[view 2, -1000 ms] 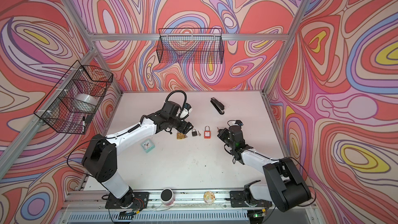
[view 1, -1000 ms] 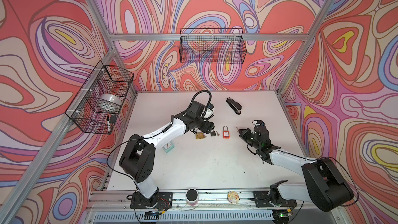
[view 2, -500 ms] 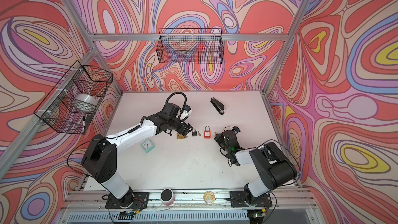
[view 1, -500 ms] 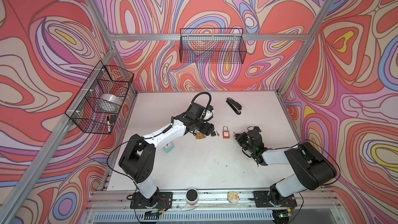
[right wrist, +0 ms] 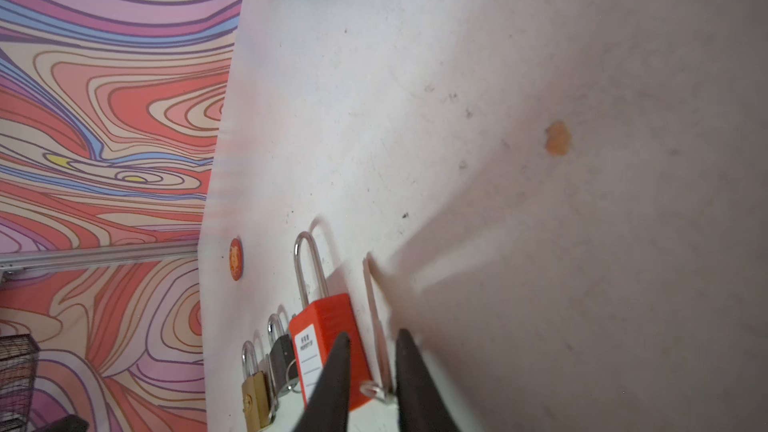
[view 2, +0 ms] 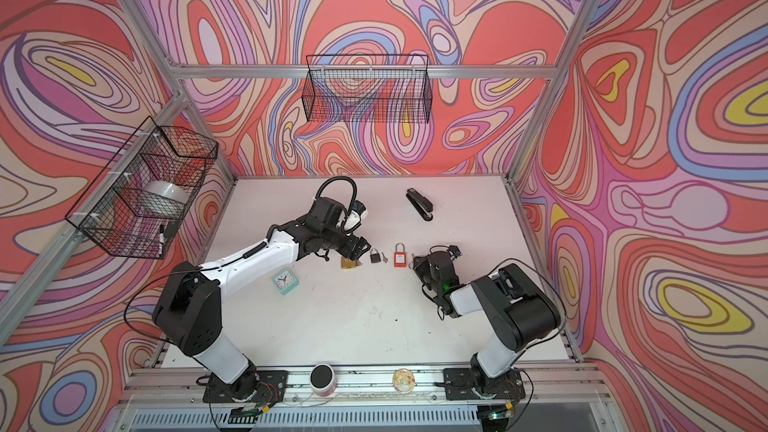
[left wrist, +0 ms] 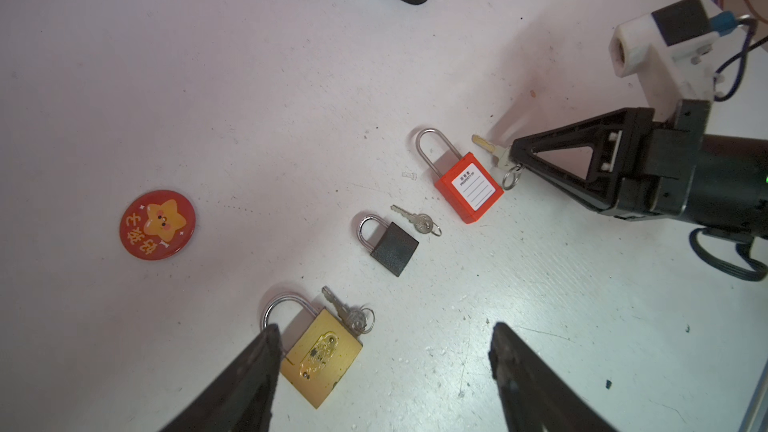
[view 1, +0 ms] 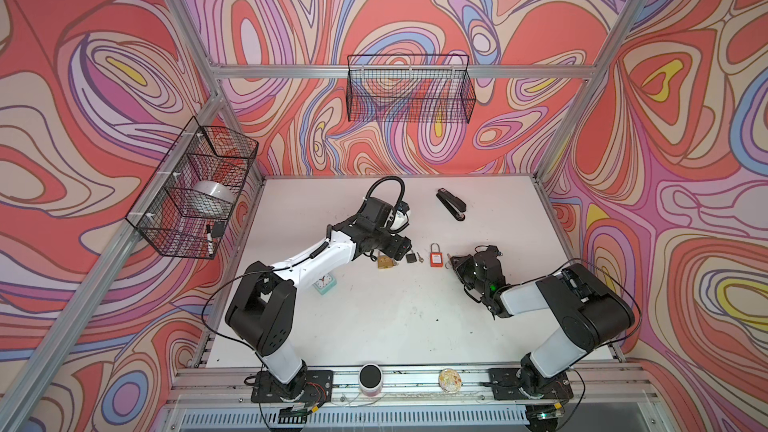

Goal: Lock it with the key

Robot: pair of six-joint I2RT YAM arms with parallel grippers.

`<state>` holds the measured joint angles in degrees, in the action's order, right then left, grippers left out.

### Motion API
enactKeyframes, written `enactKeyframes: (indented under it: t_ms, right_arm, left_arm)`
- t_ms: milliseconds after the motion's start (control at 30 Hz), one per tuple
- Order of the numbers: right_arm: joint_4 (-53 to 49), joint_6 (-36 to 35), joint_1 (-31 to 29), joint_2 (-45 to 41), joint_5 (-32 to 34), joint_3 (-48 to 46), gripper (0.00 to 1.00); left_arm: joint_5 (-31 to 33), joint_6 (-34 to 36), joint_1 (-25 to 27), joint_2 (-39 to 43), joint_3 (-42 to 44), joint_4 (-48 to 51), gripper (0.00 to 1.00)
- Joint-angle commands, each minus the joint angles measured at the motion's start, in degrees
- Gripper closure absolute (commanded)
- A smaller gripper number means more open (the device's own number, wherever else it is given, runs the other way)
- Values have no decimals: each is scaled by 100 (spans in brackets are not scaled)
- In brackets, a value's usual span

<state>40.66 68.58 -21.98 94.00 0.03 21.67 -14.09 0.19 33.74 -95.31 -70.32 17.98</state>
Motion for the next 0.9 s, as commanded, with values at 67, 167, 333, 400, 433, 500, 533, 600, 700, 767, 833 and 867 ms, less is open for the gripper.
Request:
enactKeyframes:
  t_ms: [67, 167, 333, 400, 433, 500, 533, 600, 700, 767, 833, 867]
  right_arm:
    - [-826, -155, -43, -403, 315, 151, 54]
    - [-1411, -478, -43, -777, 502, 249, 44]
    - [-2815, -1440, -43, -1536, 971, 724, 4]
    - [-3308, -1935, -43, -1761, 1239, 940, 2]
    - [-3532, -2206, -43, -1856, 1383, 1068, 2]
    - [-3822, -2776, -41, -1982, 1588, 1310, 2]
    - [-3927, -3105, -35, -2016, 1660, 1411, 2]
    - [-4116, -3703, -35, -2076, 1809, 1658, 2]
    - [-4123, -4632, -30, -2206, 2165, 1838, 1]
    - [-3928, -5216, -9, -2320, 2600, 1826, 2]
    - [-3572, -5740, 95, -2401, 2713, 1723, 2]
    - [-3371, -5950, 158, -2433, 2748, 1645, 1]
  left_arm:
    - [-5, 9, -60, 214, 60, 66, 20]
    - [-9, -72, -131, 256, 61, 48, 20]
    - [-349, -587, -606, 654, 457, -591, 0]
    - [-522, -845, -899, 938, 756, -969, 0]
    - [-570, -986, -1055, 1096, 931, -1194, 0]
    - [-659, -1230, -1355, 1341, 1262, -1566, 0]
    - [-682, -1339, -1506, 1449, 1377, -1682, 0]
    - [-607, -1483, -1770, 1653, 1592, -1843, 0]
    - [-77, -1496, -2026, 2145, 2105, -2309, 0]
    - [207, -1285, -2170, 2601, 2685, -2969, 0]
    - [817, -1171, -2235, 3030, 3298, -3645, 0]
    - [1190, -1174, -2246, 3209, 3562, -3913, 0]
